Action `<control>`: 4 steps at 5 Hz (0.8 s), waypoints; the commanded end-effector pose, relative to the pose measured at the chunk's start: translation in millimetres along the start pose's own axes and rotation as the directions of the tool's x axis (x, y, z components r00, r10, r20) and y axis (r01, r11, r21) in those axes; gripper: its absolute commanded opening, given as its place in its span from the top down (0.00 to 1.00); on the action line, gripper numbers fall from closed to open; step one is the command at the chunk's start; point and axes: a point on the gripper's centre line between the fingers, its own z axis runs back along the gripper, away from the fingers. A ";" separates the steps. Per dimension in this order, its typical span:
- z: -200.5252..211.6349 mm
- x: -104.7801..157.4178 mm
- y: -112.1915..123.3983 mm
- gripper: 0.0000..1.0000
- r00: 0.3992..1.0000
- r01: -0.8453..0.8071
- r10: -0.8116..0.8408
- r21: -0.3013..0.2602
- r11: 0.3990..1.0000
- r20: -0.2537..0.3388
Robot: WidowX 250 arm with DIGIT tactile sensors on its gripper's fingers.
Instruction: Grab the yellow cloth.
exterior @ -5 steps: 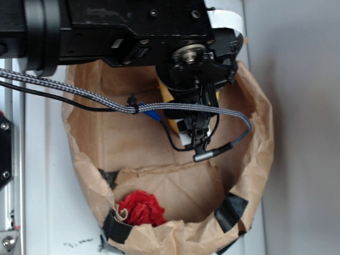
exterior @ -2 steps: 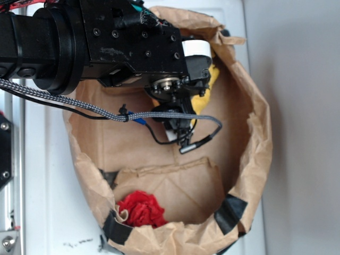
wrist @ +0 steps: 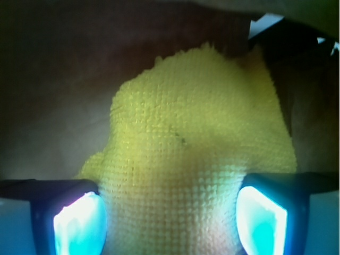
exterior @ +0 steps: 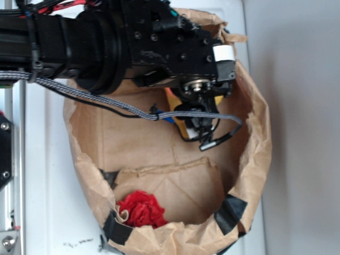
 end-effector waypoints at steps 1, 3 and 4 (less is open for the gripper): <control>14.3 -0.9 8.2 1.00 0.996 -0.006 0.005 0.013 1.000 0.088; 43.8 -20.4 5.2 1.00 0.992 0.031 -0.029 -0.018 0.999 0.120; 81.6 -29.5 6.7 1.00 0.995 0.043 -0.031 -0.123 0.991 0.096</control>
